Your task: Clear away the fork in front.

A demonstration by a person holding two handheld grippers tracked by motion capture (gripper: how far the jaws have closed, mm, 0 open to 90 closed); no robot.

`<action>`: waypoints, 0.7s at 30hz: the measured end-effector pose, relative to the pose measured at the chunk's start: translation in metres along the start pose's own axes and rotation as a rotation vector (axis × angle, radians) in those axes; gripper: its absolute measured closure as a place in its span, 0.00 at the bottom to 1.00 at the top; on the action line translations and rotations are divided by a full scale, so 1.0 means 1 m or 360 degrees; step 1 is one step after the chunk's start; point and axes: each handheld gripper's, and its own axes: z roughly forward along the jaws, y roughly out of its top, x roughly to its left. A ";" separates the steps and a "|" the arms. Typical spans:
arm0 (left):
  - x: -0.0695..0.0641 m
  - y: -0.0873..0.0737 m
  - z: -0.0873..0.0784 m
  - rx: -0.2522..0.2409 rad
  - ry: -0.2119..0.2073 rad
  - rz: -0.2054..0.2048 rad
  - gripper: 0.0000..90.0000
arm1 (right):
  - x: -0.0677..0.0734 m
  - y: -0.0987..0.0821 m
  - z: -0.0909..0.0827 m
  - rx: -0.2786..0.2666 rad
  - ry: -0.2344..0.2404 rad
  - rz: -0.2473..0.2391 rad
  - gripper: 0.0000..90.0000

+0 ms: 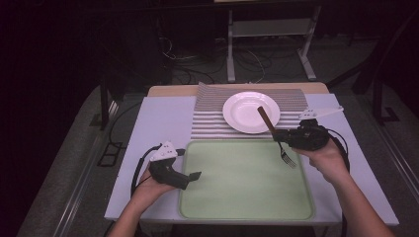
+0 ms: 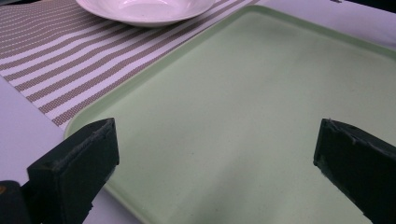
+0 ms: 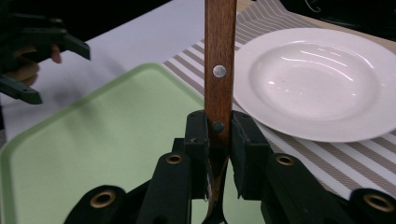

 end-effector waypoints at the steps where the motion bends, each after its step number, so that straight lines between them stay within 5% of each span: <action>1: -0.001 0.001 0.000 -0.0003 0.0000 0.0002 0.00 | 0.006 -0.001 0.001 -0.0012 0.0029 -0.0008 0.86; 11: 0.000 0.004 0.001 -0.0016 -0.0010 -0.0010 0.00 | 0.023 -0.010 0.006 -0.0015 0.0092 -0.0039 0.86; 21: -0.001 0.018 0.006 -0.0059 -0.0035 -0.0011 0.00 | 0.038 -0.024 0.030 0.0015 0.0201 -0.0098 0.86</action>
